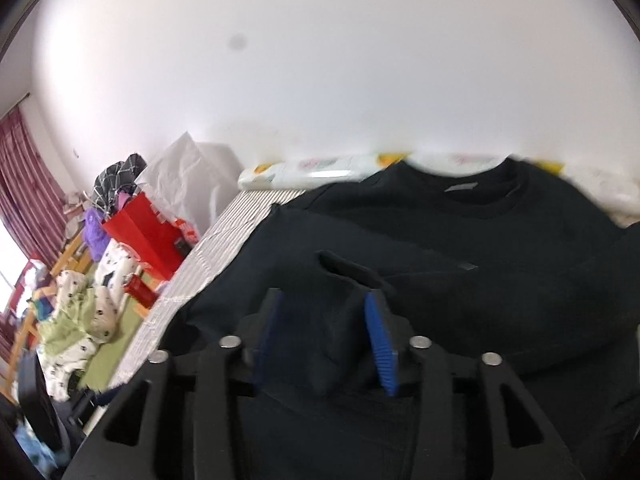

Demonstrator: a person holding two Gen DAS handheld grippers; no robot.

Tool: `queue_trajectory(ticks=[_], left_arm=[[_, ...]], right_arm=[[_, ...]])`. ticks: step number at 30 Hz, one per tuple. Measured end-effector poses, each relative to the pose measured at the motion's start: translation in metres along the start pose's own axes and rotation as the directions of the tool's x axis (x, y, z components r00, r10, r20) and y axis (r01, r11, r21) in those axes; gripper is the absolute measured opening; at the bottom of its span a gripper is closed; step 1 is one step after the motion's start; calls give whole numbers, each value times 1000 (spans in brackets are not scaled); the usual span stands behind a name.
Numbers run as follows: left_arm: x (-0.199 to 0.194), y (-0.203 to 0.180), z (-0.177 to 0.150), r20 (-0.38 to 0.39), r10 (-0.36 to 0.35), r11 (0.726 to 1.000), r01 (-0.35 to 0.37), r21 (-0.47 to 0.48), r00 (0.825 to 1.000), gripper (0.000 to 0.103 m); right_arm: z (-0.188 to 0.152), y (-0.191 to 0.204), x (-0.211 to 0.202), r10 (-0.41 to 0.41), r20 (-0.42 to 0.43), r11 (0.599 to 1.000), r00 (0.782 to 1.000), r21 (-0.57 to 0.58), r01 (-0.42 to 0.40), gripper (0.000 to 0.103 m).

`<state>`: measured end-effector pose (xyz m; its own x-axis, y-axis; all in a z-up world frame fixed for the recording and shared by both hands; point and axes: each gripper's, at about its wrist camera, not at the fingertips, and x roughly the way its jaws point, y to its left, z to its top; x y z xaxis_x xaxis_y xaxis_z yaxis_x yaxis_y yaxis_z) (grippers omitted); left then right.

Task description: Fold small clothes

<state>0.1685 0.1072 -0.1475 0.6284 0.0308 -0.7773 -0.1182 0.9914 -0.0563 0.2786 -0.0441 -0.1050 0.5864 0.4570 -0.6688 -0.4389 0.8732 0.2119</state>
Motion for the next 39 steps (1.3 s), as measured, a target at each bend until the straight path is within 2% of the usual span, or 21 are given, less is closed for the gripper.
queue_trajectory(ticks=[4, 7, 10, 14, 21, 27, 28, 31, 34, 36, 37, 39], left_arm=[[14, -29, 19, 3, -86, 996, 86, 16, 996, 79], [28, -56, 35, -5, -116, 992, 116, 43, 993, 79], [40, -87, 51, -2, -124, 989, 123, 79, 992, 79], [54, -117, 73, 19, -118, 989, 116, 93, 993, 79], [80, -153, 91, 35, -82, 991, 77, 113, 996, 75], [94, -163, 94, 14, -57, 992, 55, 117, 998, 59], [95, -164, 95, 15, -48, 992, 46, 117, 999, 52], [96, -163, 100, 14, -48, 992, 46, 120, 999, 14], [81, -148, 105, 43, -54, 995, 51, 87, 998, 10], [67, -129, 105, 80, 7, 998, -12, 61, 997, 10], [63, -117, 104, 82, 17, 999, -21, 42, 996, 10], [61, -88, 98, 44, -15, 1000, 16, -22, 999, 13]], right_arm=[[-13, -37, -33, -44, 40, 999, 998, 6, 43, 51], [-27, -69, -49, -150, 32, 989, 988, 15, 150, 51], [-41, -102, -58, -247, 3, 968, 969, 44, 247, 51], [-56, -137, -71, -321, -24, 942, 947, 91, 322, 50], [-75, -166, -95, -340, -29, 930, 940, 137, 340, 50], [-86, -174, -106, -336, -30, 928, 941, 159, 336, 50], [-87, -175, -106, -335, -32, 927, 942, 165, 336, 50], [-90, -176, -103, -332, -44, 926, 942, 174, 335, 50], [-89, -174, -99, -332, -52, 926, 942, 173, 336, 50], [-88, -169, -99, -334, -46, 927, 942, 164, 337, 50], [-89, -168, -100, -335, -44, 927, 941, 161, 337, 50], [-88, -166, -100, -331, -38, 929, 943, 162, 332, 50]])
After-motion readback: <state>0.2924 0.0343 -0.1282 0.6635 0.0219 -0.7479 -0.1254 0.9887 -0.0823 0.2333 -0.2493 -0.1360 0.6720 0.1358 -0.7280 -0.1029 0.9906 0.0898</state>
